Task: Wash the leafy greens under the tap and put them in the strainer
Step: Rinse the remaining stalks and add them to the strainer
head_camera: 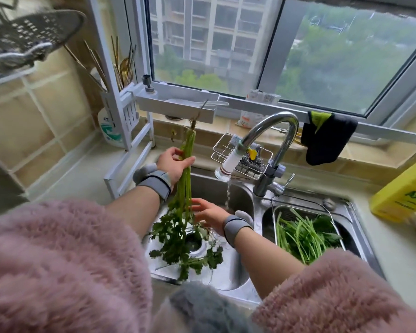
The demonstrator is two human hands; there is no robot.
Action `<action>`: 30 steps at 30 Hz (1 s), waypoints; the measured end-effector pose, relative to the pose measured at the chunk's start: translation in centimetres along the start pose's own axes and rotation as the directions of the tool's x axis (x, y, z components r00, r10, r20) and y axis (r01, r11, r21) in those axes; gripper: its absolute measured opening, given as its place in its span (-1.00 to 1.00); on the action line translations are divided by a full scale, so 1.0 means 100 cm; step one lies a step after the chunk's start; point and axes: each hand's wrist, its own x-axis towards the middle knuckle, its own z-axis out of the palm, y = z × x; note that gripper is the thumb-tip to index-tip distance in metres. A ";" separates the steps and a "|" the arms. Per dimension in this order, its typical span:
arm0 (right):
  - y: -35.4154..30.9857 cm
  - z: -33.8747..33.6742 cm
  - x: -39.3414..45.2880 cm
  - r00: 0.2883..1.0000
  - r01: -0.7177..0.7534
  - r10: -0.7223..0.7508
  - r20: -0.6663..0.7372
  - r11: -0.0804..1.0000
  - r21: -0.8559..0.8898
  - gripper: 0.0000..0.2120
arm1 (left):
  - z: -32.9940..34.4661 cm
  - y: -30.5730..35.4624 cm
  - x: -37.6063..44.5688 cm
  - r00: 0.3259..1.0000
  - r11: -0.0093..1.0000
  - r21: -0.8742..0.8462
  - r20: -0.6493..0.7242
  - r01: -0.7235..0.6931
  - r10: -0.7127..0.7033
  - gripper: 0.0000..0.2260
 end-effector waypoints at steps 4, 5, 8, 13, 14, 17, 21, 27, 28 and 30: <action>-0.003 0.015 0.012 0.997 0.059 -0.066 -0.032 0.982 -0.182 -0.65 | -0.008 0.000 0.001 1.000 0.999 0.032 0.003 -0.009 0.009 -0.78; -0.003 0.013 0.013 0.994 0.056 -0.079 -0.076 0.961 -0.272 -0.69 | -0.010 -0.001 0.003 1.000 0.999 0.042 0.004 -0.013 0.013 -0.78; 0.003 0.005 0.017 0.987 0.029 -0.084 -0.134 0.930 -0.367 -0.74 | -0.015 -0.005 0.007 0.999 0.993 0.110 0.002 -0.033 0.033 -0.76; 0.014 -0.008 0.017 0.976 -0.101 0.012 -0.218 0.910 -0.402 -0.73 | -0.010 -0.014 0.004 0.999 0.979 0.199 0.044 -0.038 0.030 -0.70; 0.016 -0.012 0.018 0.963 -0.126 0.038 -0.266 0.939 -0.321 -0.70 | -0.009 -0.015 0.003 0.998 0.977 0.211 0.050 -0.035 0.025 -0.70; 0.011 -0.025 0.019 0.911 -0.073 0.155 -0.381 0.972 0.221 -0.68 | -0.006 -0.020 0.000 0.998 0.974 0.224 0.063 -0.016 0.001 -0.73; 0.000 -0.037 0.017 0.887 0.132 0.240 -0.395 0.687 0.714 -0.63 | -0.003 -0.030 -0.002 0.994 0.970 0.242 0.099 0.016 -0.042 -0.79; -0.008 -0.039 0.020 0.839 0.293 0.221 -0.498 0.588 0.754 -0.78 | 0.002 -0.041 -0.004 0.989 0.967 0.250 0.118 0.052 -0.084 -0.71; -0.007 -0.042 0.021 0.834 0.295 0.220 -0.506 0.598 0.745 -0.78 | 0.001 -0.044 -0.004 0.988 0.965 0.256 0.121 0.060 -0.094 -0.71; -0.005 -0.046 0.021 0.841 0.266 0.229 -0.490 0.614 0.743 -0.76 | 0.001 -0.049 -0.002 0.986 0.959 0.272 0.121 0.077 -0.114 -0.69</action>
